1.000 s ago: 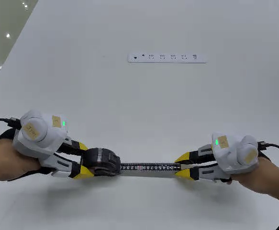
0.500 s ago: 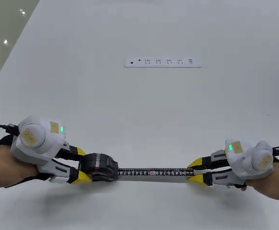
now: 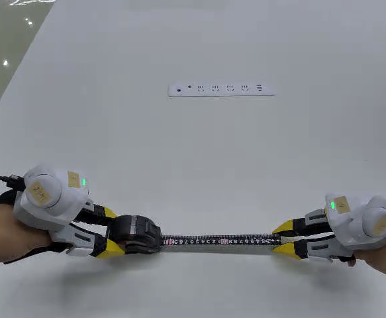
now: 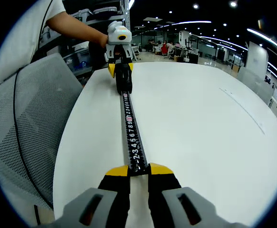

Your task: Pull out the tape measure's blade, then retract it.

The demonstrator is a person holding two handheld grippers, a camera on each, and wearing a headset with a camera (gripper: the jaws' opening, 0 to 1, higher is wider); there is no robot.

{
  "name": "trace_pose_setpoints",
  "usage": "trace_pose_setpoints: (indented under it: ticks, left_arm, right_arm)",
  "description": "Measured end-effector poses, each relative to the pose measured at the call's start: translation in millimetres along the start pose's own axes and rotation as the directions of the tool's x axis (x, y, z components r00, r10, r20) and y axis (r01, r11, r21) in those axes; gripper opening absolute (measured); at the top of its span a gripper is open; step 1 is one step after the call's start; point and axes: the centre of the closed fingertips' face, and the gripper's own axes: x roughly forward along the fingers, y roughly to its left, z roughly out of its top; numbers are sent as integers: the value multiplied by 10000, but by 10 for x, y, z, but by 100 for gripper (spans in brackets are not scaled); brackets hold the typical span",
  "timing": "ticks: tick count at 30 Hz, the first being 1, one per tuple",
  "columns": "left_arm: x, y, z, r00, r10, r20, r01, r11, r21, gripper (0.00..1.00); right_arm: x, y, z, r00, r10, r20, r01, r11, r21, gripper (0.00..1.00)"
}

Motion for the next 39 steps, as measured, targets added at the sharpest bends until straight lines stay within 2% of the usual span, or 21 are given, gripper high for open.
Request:
trace_pose_setpoints:
  ticks: [15,39]
  left_arm:
    - [8,7,3,10000,-32,-6,32,10000,-22,29]
    - [16,-8,12,9999,103,61,-102,9999,-82,29]
  right_arm:
    - [-127,-48,-101,9997,-201,-125,203,9996,195,11]
    - [-69,-40,-168,9997,-193,-140,200,9983,540,12]
